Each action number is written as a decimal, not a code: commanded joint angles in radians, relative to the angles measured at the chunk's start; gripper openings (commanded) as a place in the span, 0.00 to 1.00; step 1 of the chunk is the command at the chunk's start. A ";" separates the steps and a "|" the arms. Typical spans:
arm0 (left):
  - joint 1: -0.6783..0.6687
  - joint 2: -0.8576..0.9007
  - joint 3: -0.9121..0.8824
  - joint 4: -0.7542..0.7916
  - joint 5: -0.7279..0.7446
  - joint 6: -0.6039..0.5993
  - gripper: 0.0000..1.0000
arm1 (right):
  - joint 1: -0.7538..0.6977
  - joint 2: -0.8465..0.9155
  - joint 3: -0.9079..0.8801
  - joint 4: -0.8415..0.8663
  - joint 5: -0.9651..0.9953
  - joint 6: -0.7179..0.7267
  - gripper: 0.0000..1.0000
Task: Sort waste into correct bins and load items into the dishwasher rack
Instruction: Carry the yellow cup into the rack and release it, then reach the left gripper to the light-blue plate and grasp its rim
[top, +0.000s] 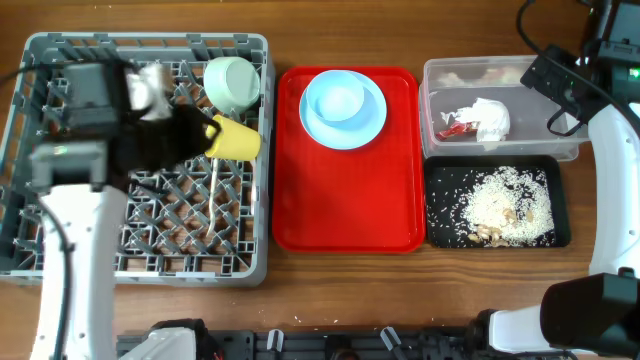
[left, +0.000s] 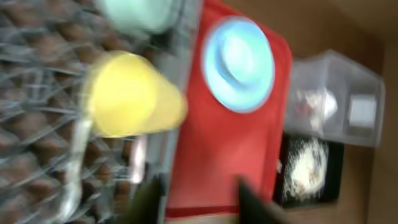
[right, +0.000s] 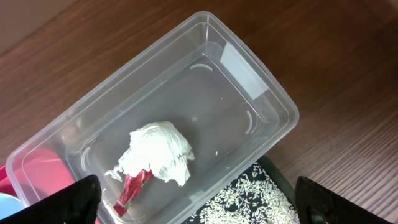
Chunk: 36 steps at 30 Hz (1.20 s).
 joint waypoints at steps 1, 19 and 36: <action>-0.166 0.079 -0.108 0.095 -0.043 -0.060 0.04 | -0.004 0.012 -0.003 0.002 0.016 -0.006 1.00; 0.054 0.221 -0.118 0.151 -0.253 -0.140 0.04 | -0.004 0.012 -0.003 0.002 0.016 -0.006 1.00; -0.072 0.190 -0.109 0.322 -0.593 -0.196 0.04 | -0.004 0.012 -0.003 0.002 0.016 -0.005 1.00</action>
